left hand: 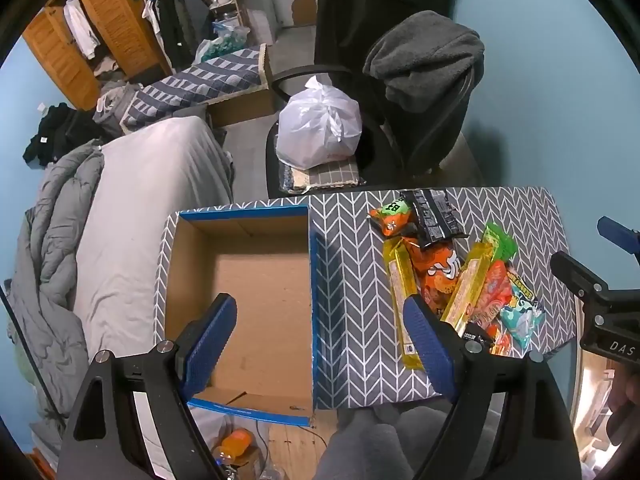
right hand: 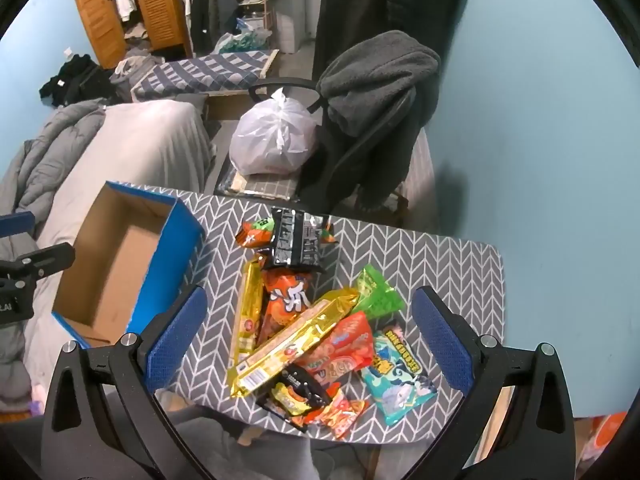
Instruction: Organize snacks
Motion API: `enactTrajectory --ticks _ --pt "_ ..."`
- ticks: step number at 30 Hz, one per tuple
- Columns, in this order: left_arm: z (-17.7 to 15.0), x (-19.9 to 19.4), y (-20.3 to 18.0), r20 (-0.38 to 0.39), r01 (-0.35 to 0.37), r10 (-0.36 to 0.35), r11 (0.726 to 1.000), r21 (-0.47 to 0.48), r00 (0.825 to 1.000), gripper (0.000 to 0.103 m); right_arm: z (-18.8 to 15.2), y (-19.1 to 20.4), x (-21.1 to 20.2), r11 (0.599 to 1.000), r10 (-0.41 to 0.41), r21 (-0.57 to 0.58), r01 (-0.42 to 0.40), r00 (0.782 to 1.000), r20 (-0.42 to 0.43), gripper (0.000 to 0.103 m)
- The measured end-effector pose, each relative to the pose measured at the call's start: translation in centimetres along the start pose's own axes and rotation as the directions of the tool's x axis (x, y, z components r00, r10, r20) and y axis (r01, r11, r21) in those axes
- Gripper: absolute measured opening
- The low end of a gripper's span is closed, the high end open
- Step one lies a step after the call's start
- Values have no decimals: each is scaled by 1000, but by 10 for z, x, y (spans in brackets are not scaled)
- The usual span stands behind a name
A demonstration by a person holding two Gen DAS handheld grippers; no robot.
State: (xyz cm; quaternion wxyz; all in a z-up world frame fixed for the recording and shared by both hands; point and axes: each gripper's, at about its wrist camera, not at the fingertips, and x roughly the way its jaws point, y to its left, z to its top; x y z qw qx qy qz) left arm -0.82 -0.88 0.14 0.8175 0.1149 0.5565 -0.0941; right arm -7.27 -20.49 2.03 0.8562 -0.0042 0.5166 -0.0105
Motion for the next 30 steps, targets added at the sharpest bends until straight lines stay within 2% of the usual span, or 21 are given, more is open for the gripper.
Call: enactTrajectory --ticks 30 --pt "1 0 -5 -3 6 -6 1000 16 1000 87 -3 3 1 1000 11 5 -11 1000 -5 101"
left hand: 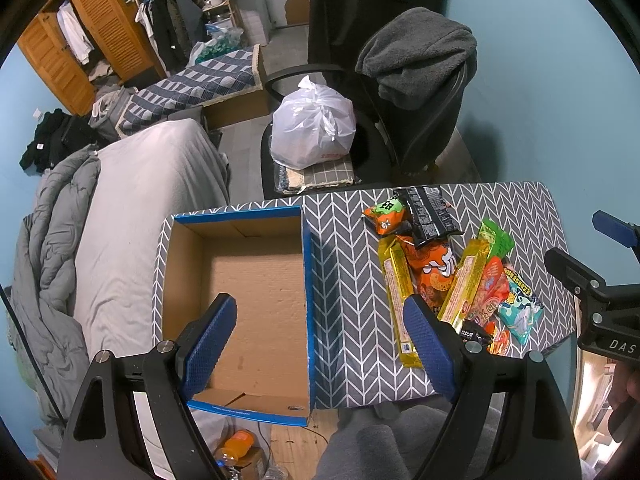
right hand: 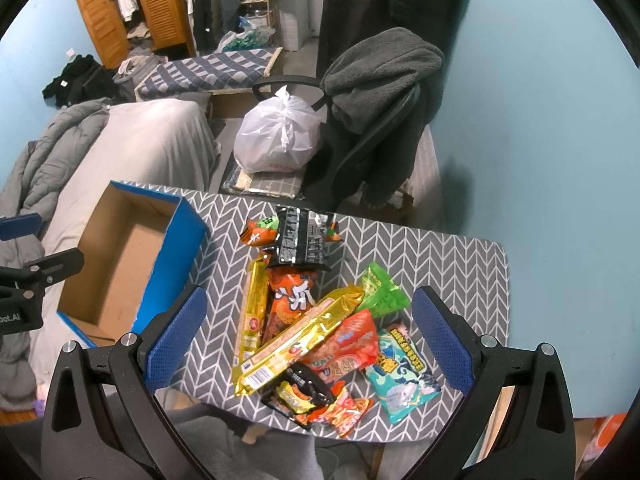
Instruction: Organize snacks
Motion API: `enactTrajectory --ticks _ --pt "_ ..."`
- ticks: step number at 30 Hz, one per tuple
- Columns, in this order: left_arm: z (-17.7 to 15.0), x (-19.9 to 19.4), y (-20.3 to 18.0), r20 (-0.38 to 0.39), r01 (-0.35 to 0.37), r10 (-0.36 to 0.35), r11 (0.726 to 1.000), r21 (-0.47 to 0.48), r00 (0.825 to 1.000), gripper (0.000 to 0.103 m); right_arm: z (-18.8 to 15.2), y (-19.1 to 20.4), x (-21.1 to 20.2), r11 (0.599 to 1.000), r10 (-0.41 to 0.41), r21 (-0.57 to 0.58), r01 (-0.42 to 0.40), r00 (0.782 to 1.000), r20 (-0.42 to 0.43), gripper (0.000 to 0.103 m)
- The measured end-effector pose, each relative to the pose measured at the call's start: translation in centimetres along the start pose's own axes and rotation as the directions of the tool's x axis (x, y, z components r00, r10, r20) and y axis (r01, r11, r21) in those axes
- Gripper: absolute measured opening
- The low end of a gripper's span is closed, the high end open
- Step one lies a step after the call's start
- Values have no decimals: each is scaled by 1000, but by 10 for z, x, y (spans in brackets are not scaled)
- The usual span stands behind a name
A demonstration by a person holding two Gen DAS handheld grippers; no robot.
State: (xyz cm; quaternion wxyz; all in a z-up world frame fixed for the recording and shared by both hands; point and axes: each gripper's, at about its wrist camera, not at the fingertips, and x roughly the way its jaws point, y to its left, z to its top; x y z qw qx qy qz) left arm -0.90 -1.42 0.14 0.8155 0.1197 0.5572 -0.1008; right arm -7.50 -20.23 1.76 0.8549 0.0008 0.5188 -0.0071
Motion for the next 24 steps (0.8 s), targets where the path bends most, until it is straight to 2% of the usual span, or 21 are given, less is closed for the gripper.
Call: enactTrajectory --ticks 24 --pt "0 5 -6 -8 2 -2 1000 7 1000 87 0 -3 1 1000 7 3 -7 1000 -6 101"
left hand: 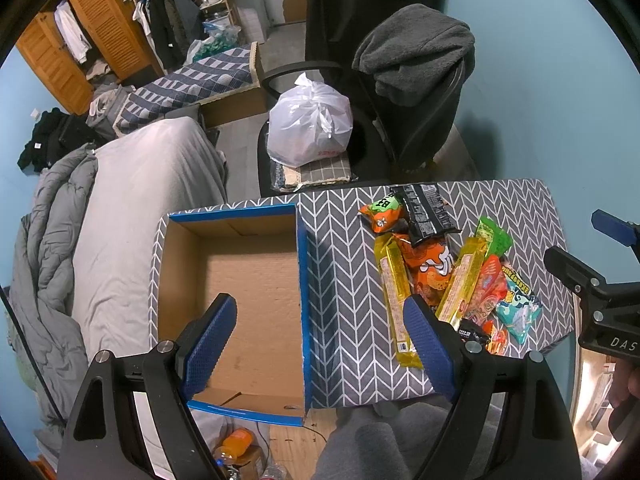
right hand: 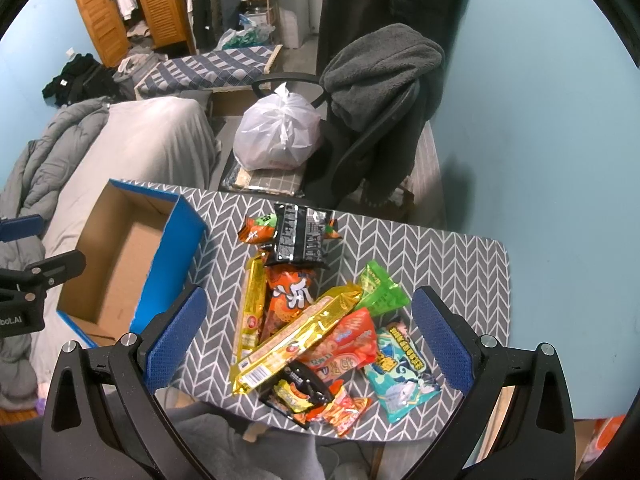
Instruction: Organize snacks
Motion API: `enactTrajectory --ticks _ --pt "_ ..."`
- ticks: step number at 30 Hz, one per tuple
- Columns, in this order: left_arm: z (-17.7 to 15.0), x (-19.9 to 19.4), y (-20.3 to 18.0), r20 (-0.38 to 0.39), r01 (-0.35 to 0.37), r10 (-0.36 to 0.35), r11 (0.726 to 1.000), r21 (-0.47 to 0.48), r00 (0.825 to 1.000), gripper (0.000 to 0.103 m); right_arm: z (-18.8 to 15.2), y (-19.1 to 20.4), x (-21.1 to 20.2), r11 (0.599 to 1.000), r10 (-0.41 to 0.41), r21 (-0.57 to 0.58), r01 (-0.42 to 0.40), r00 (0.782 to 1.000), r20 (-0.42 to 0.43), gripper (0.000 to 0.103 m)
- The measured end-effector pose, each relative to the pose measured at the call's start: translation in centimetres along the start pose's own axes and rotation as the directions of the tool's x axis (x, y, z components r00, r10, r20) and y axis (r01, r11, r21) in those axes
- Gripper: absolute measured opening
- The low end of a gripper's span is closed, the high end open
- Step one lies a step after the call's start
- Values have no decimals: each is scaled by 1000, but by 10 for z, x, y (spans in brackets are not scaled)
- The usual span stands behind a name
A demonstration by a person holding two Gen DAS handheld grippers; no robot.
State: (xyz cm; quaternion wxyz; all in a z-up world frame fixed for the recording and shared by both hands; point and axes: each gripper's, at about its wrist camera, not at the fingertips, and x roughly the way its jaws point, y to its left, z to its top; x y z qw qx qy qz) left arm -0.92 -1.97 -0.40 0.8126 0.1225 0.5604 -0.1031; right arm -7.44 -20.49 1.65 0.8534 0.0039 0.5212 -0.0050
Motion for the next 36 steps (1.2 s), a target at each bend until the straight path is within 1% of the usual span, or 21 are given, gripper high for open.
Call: enactTrajectory --ticks 8,11,16,23,28,32,36 --pt "0 0 -1 -2 1 -1 1000 1 1000 87 1 -1 0 1000 2 0 -2 1000 -2 101" --pt "0 1 -4 -3 2 -2 1000 0 1000 87 -4 6 -1 1000 2 -6 -2 1000 -5 101" --pt "-1 1 -12 -5 8 -8 1000 2 1000 87 -4 5 -1 1000 2 -3 -2 1000 -7 101" --pt "-1 3 -13 -13 22 -22 1000 -3 1000 87 -11 3 1 1000 -1 -6 1 1000 -14 101" --pt "0 12 -23 -31 30 -30 999 15 999 87 -14 -11 2 1000 -7 -4 7 1000 -27 101" --pt "3 18 -34 -38 37 -35 998 48 999 87 -14 -36 9 1000 12 5 -12 999 -47 101" --pt "5 29 -50 -66 67 -62 994 83 996 87 -20 -56 19 999 26 26 -24 998 -65 101"
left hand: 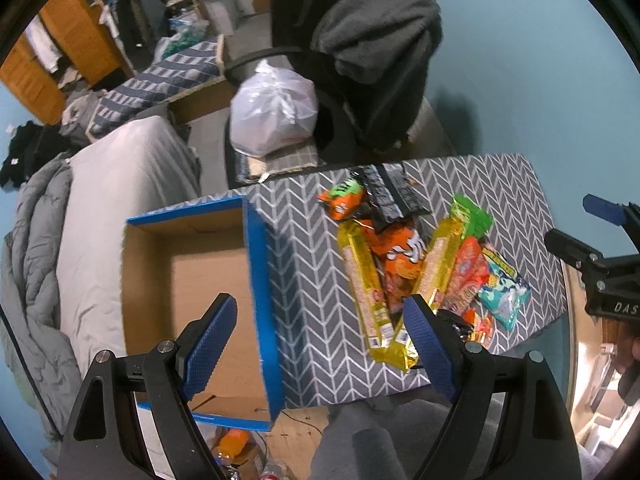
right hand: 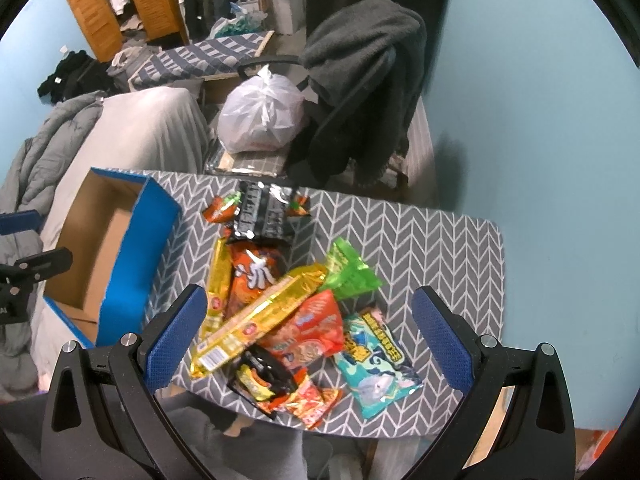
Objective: Organize snacks
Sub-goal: 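Grasp the gold wafer bar with the left tool while the right tool grasps the teal fish-snack bag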
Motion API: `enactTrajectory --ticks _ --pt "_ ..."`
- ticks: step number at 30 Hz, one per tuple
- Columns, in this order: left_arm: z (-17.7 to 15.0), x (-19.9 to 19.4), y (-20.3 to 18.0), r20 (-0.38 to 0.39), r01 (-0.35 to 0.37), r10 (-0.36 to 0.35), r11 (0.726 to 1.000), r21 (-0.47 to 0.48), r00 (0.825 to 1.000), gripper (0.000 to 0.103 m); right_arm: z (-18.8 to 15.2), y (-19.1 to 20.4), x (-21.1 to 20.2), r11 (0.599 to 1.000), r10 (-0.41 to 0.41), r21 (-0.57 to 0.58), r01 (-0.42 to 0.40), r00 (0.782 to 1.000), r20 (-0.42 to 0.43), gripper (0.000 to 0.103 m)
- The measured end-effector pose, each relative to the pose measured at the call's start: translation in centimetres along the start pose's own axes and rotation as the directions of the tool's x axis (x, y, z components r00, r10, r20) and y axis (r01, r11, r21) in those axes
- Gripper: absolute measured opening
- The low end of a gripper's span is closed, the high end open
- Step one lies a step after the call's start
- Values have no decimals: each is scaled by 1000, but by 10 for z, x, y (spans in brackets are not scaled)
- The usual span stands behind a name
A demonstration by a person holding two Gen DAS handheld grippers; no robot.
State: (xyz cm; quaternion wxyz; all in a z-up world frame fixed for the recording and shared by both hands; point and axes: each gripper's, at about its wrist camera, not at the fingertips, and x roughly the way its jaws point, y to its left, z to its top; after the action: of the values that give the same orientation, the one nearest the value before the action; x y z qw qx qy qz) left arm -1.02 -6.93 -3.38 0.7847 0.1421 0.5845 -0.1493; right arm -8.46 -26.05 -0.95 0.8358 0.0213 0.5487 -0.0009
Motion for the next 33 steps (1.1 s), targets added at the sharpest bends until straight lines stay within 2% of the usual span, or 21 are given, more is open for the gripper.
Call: enactTrajectory --ticks 11,18,24,33 --pt "12 43 -51 -52 25 -18 992 127 999 87 -28 -65 32 1000 16 28 -14 998 -57 101" --pt "11 76 -81 -75 26 -10 978 206 997 87 -57 -99 85 999 46 14 -45 989 -137 101" --pt "6 103 -95 -101 12 14 968 252 995 87 -82 -107 131 998 58 -21 -64 972 -227 101" --pt "-5 133 -113 -150 33 8 962 271 989 87 -102 -96 169 989 61 -108 -97 953 -297 101"
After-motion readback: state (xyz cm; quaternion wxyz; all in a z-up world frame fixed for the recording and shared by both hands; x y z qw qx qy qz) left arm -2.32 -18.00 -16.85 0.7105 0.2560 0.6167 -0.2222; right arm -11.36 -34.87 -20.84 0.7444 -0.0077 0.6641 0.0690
